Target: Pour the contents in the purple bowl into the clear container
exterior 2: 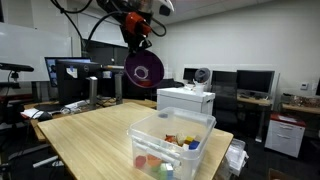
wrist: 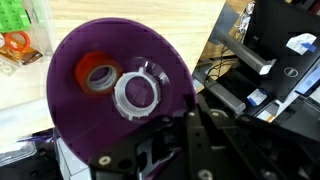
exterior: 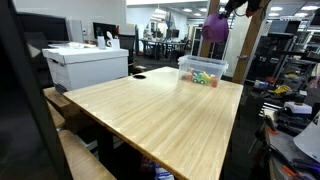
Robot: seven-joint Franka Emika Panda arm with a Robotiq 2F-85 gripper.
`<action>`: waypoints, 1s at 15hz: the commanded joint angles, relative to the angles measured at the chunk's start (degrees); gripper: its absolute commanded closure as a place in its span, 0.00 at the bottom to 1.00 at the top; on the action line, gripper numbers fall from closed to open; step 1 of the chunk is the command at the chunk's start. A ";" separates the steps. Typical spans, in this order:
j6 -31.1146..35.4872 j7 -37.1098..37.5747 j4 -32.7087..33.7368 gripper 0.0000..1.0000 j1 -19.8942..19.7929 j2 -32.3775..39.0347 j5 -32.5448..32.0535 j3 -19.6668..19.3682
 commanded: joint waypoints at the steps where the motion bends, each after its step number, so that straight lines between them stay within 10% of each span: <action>1: -2.96 -0.28 4.11 0.99 -2.70 3.89 2.05 1.55; 15: -2.91 1.64 8.26 0.99 -6.51 8.28 1.56 4.63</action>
